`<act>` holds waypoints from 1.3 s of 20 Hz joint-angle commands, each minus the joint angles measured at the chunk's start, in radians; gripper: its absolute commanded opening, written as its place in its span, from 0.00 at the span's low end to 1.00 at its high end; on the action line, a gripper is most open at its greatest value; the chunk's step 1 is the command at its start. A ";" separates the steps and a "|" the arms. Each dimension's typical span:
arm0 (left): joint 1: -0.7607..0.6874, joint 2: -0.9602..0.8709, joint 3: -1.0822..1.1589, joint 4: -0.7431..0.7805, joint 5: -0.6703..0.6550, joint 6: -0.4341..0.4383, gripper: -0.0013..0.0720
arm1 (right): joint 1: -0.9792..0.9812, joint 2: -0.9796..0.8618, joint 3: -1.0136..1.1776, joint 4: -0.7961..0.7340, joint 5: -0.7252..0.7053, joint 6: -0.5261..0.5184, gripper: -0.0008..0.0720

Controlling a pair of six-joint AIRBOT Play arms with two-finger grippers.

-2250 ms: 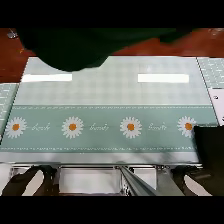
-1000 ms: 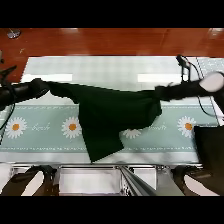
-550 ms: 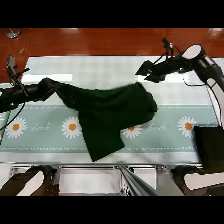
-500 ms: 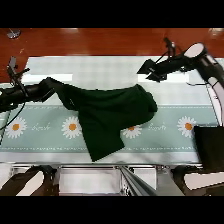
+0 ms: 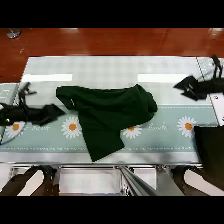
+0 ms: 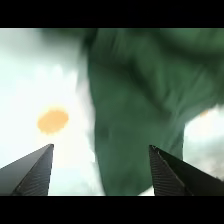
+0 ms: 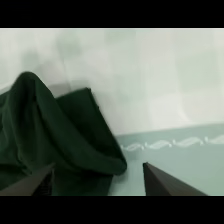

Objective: Fold the shirts.

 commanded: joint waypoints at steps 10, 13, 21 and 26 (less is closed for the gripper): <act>-0.365 0.008 -0.312 -0.455 0.636 0.139 0.97 | -0.053 0.311 -0.445 0.224 0.034 -0.127 0.88; -0.432 -0.051 -0.296 -0.495 0.716 0.141 0.97 | -0.053 0.311 -0.445 0.220 0.039 -0.129 0.88; -0.528 -0.205 -0.134 -0.486 0.654 0.177 0.05 | -0.053 0.310 -0.445 0.209 0.040 -0.124 0.88; -0.529 -0.204 -0.053 -0.484 0.602 0.214 0.05 | 0.048 0.269 -0.445 0.128 -0.003 -0.089 0.88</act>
